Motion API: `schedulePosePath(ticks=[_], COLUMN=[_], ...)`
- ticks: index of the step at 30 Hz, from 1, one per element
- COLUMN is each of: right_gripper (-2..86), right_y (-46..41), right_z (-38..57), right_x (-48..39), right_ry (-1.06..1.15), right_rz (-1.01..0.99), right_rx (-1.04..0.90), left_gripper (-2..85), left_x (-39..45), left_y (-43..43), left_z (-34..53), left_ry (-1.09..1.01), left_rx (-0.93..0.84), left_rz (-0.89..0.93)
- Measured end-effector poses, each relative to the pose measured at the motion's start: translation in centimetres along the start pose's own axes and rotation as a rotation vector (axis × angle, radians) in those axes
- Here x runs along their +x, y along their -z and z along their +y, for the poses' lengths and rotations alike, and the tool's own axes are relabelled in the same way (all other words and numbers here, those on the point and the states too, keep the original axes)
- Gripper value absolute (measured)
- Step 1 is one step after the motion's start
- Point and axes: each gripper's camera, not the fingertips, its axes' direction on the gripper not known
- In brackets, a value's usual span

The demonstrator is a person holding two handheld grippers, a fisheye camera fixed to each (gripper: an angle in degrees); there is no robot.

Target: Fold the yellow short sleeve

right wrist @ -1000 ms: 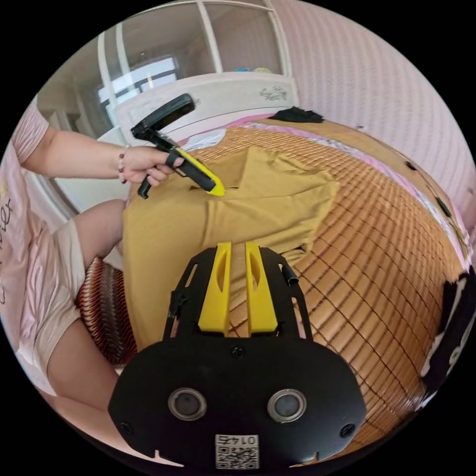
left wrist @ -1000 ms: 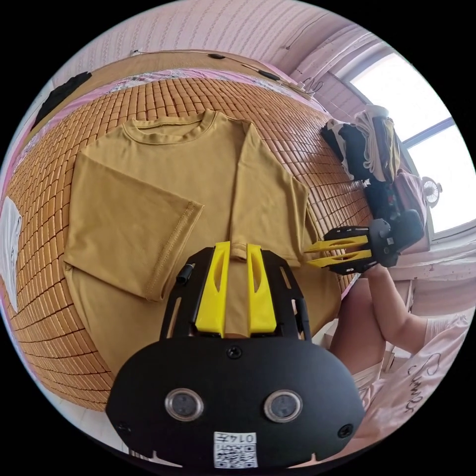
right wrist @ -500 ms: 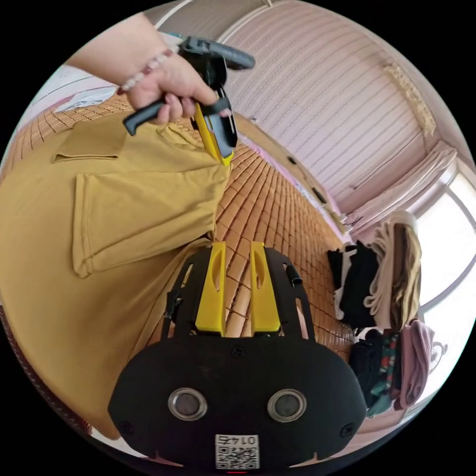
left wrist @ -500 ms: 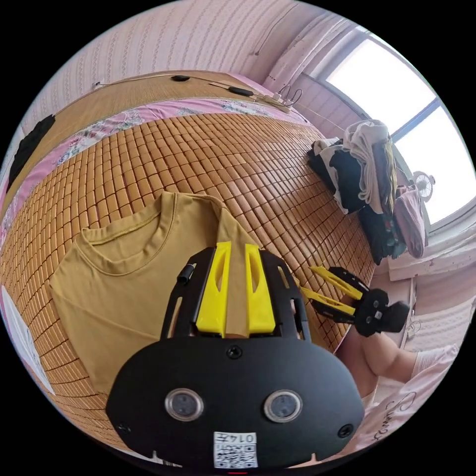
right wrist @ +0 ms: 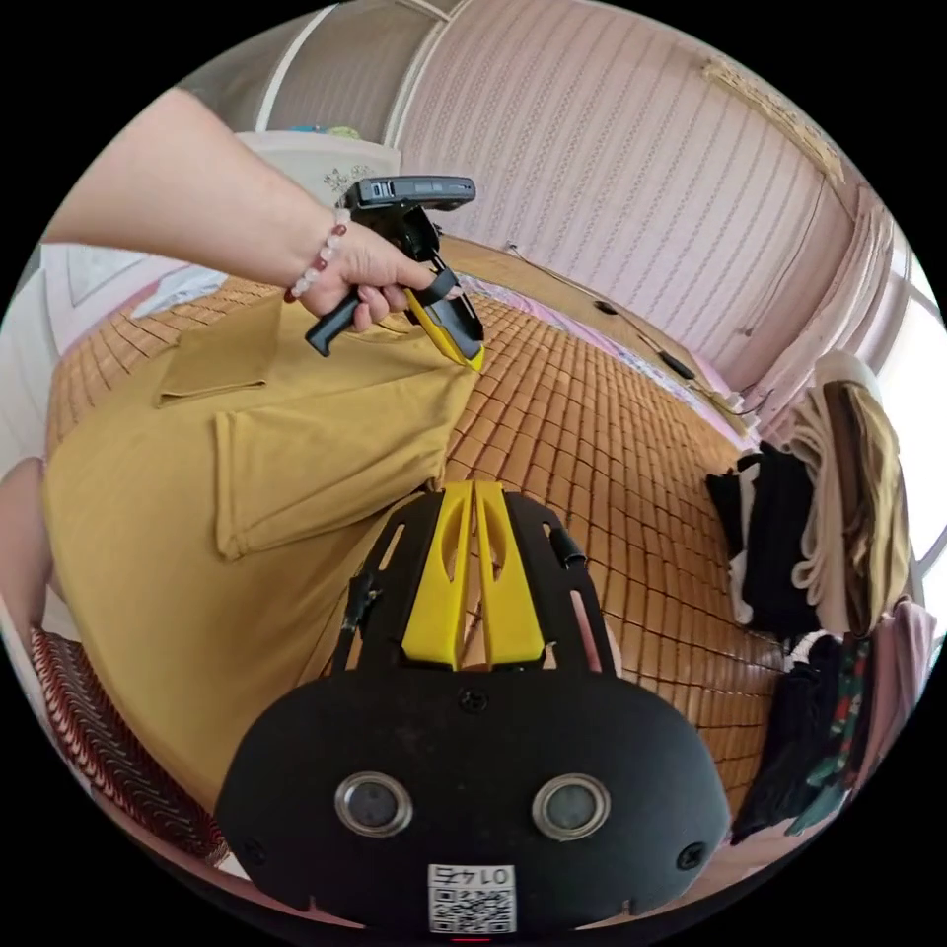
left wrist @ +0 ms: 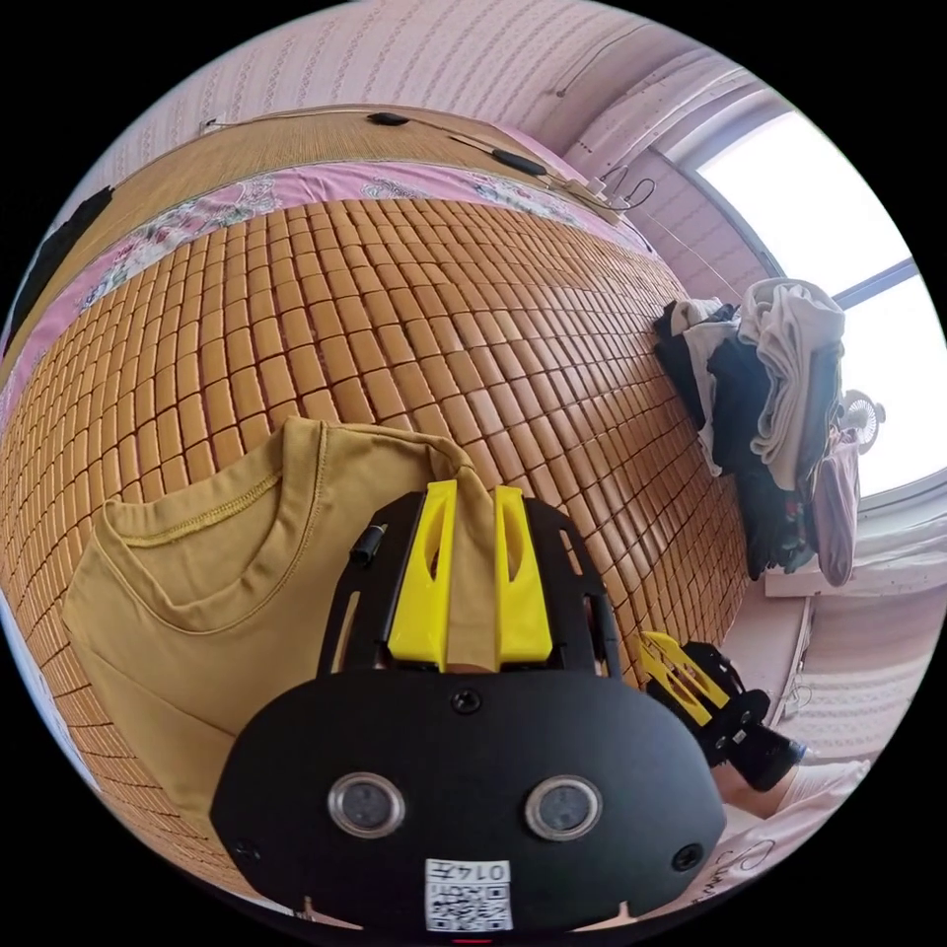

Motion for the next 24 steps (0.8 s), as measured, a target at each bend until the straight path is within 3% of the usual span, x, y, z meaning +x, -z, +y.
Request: schedulePosePath(ticks=[2, 5, 9, 16, 24], right_gripper=[0.3, 6.2, 6.3, 0.3, 10.3], right_y=[0.0, -0.5, -1.3, -2.7, -2.6], right_z=[0.2, -0.1, -0.8, -1.8, -2.7], right_x=[1.0, 1.5, 0.8, -1.9, 0.2], right_ry=[-0.018, -0.019, 0.016, 0.117, 0.051], right_rz=[-0.153, -0.206, -0.187, 0.026, -0.115], right_rx=[0.03, 0.008, -0.041, -0.105, -0.083], left_gripper=[6.9, 6.9, 6.9, 5.2, 5.3], left_x=[-0.2, -0.6, -1.2, -1.9, -2.6], left_y=[0.1, 0.3, 0.5, -0.1, 0.3], left_z=[-0.2, -0.4, -0.6, -1.0, -1.8], left_ry=[-0.006, -0.013, -0.015, -0.014, -0.019], left_rx=[-0.002, 0.002, -0.005, -0.013, -0.027], left_rz=[0.006, 0.015, 0.013, -0.002, 0.009])
